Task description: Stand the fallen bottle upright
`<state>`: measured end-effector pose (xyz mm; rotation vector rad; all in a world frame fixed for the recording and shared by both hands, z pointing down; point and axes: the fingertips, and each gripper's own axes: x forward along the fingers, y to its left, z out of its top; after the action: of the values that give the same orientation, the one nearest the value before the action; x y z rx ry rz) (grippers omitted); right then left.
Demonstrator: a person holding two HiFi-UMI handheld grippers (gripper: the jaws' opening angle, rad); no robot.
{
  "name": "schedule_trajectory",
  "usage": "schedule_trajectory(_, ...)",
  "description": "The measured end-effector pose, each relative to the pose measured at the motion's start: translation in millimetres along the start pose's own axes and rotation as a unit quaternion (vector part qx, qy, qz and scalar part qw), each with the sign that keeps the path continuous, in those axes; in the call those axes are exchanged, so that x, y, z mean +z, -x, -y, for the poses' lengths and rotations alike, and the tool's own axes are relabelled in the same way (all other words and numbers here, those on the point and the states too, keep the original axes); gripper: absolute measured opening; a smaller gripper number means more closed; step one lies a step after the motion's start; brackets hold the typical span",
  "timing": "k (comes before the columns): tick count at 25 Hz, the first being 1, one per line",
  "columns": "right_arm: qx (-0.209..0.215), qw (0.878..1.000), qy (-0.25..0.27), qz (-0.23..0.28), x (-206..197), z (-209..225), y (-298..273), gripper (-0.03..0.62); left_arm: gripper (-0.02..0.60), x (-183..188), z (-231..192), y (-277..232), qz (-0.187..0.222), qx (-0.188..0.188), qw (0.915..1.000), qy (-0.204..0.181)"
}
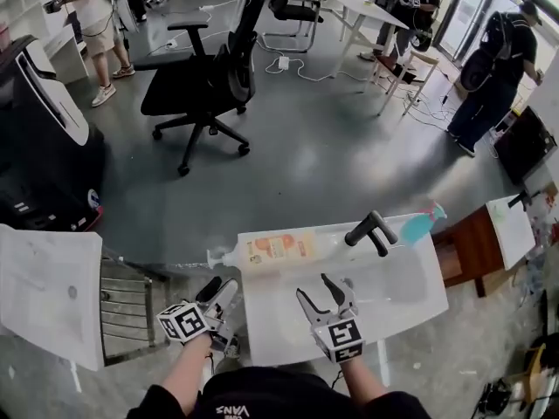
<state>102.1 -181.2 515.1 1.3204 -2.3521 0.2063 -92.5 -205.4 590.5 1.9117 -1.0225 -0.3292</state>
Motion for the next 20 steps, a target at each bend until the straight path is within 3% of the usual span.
schedule_trajectory(6, 0.033, 0.997, 0.073, -0.013, -8.2, 18.3, -27.2, 0.238, 0.314, 3.6, -21.2, -13.9, 0.095, 0.016, 0.9925, 0.076)
schedule_trajectory(11, 0.055, 0.992, 0.114, -0.025, -20.7, 28.1, -47.3, 0.25, 0.314, 4.2, -52.9, -15.4, 0.148, 0.07, 0.9782, 0.128)
schedule_trajectory(16, 0.067, 0.983, 0.169, -0.038, -34.4, 39.6, -63.8, 0.261, 0.316, 24.1, -49.1, -36.7, 0.215, -0.019, 0.9641, 0.154)
schedule_trajectory(20, 0.08, 0.976, 0.196, -0.046, -43.5, 46.4, -73.4, 0.264, 0.314, 28.5, -63.4, -42.0, 0.243, -0.009, 0.9543, 0.174)
